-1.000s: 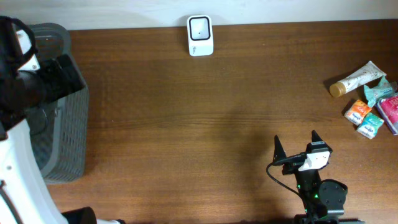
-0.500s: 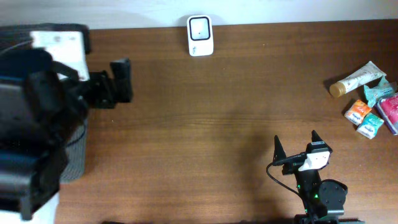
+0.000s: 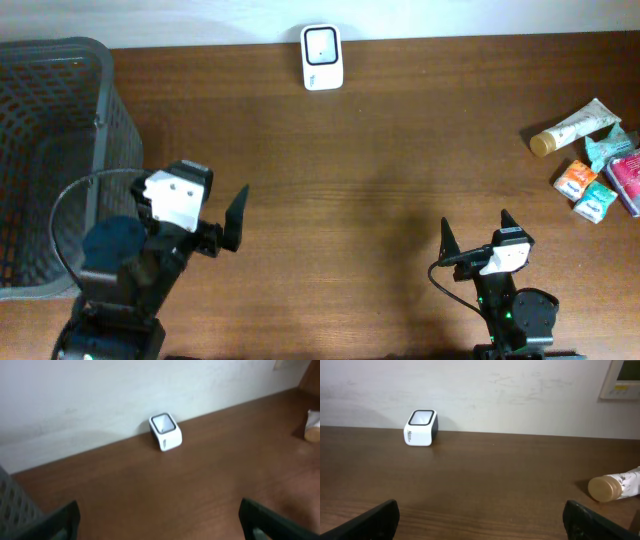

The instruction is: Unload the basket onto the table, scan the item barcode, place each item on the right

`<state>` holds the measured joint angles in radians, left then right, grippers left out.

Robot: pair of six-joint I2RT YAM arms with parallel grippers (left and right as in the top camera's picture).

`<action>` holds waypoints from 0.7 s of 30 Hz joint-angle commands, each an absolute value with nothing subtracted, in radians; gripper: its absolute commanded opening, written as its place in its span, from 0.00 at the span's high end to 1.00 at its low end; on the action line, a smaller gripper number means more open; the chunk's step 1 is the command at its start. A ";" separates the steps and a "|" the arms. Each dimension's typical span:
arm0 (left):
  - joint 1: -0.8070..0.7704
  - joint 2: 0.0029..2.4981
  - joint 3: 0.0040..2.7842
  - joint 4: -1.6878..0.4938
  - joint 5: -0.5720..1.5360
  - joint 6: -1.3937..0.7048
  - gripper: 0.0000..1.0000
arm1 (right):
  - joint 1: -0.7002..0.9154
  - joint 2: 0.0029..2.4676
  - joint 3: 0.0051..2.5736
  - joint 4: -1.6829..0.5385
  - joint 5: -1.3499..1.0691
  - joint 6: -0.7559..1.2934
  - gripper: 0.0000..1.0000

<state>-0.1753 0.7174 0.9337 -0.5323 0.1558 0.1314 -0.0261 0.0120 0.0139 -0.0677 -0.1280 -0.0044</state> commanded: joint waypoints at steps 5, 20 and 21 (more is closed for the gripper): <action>-0.098 0.445 0.382 0.097 0.169 0.048 0.01 | -0.018 0.004 0.006 -0.071 -0.120 -0.011 0.01; -0.023 0.070 0.009 0.103 0.081 -0.060 0.01 | -0.018 0.004 0.006 -0.071 -0.120 -0.011 0.01; -0.023 0.045 0.009 0.061 0.081 -0.061 0.01 | -0.018 0.004 0.006 -0.071 -0.120 -0.011 0.01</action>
<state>-0.0265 0.1093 0.0193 0.1249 0.0971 -0.0475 -0.0261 0.0120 0.0139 -0.0677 -0.1284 -0.0048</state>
